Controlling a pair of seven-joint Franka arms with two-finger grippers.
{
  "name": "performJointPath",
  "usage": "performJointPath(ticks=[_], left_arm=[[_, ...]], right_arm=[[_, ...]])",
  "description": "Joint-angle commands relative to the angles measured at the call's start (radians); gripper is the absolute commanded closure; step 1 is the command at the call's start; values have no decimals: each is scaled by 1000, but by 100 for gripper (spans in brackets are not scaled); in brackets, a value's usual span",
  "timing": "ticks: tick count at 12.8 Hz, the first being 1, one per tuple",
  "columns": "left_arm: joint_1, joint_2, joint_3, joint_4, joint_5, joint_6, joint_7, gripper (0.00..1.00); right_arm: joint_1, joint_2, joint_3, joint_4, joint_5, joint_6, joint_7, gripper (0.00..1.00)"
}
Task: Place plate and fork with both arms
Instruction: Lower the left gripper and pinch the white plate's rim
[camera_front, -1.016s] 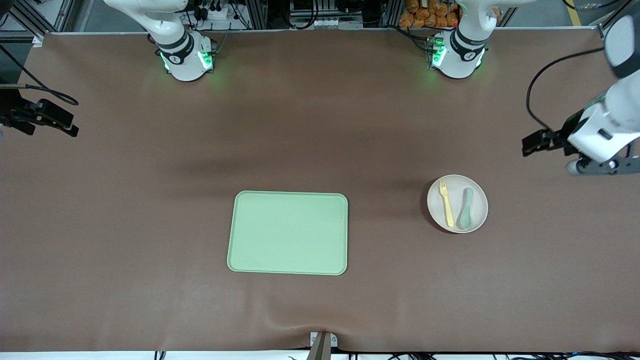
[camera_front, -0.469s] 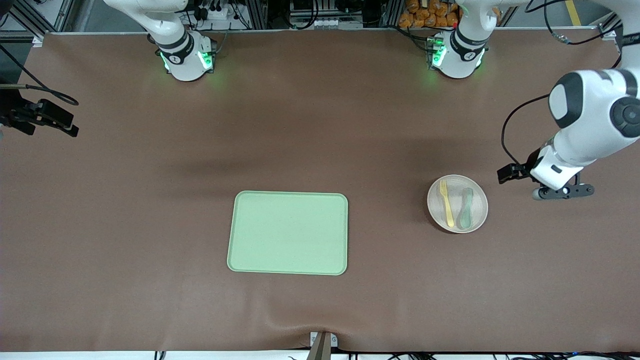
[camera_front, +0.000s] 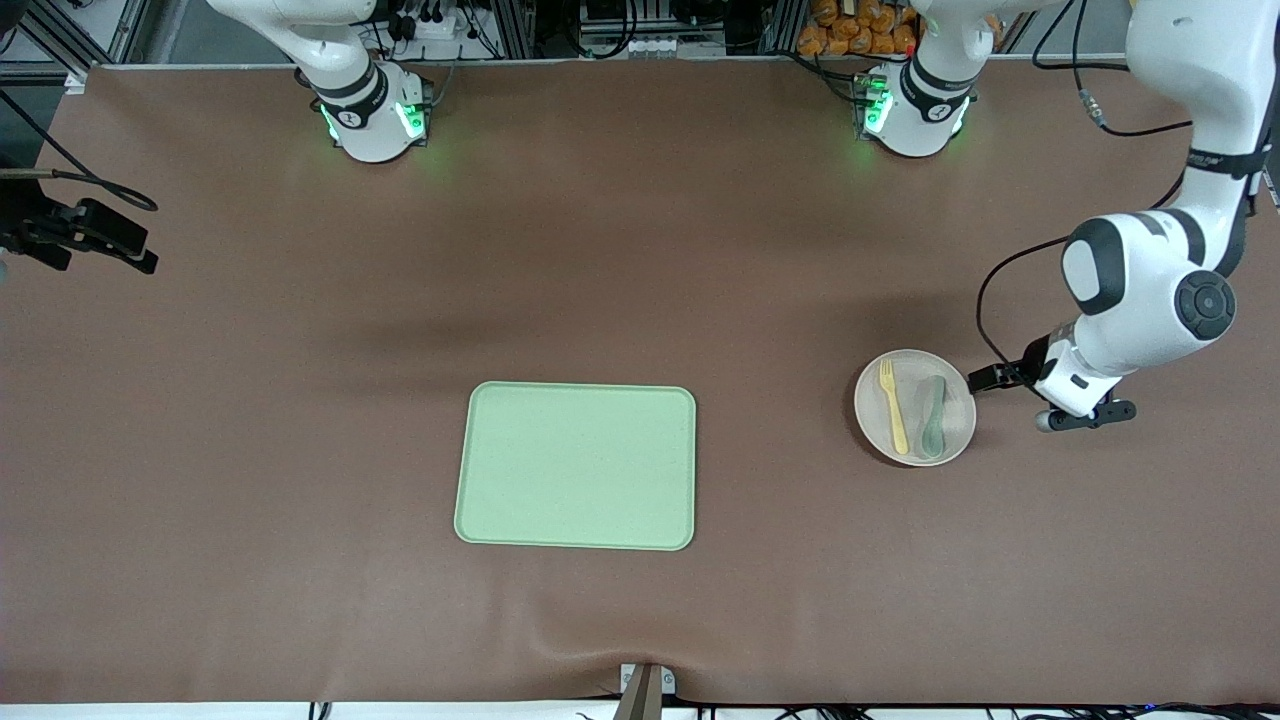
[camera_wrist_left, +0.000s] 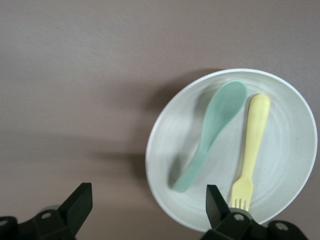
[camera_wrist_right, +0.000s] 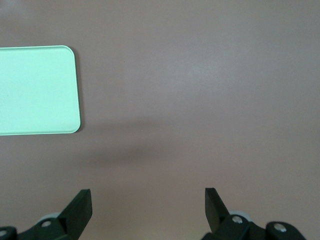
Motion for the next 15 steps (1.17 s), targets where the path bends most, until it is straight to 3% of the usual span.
performJointPath(ticks=[1, 5, 7, 11, 15], left_arm=[[12, 59, -5, 11, -106, 40, 97, 0], [30, 81, -3, 11, -126, 46, 130, 6], [41, 96, -3, 11, -126, 46, 130, 21], [56, 128, -6, 24, -135, 46, 132, 33], [47, 145, -6, 37, -152, 46, 130, 55]], right_arm=[[-26, 4, 15, 11, 17, -12, -16, 0], [-25, 4, 15, 11, 17, -12, -16, 0], [-26, 4, 15, 11, 18, -12, -16, 0], [-25, 7, 15, 11, 18, -10, -16, 0], [-26, 12, 15, 13, 40, -10, -16, 0]])
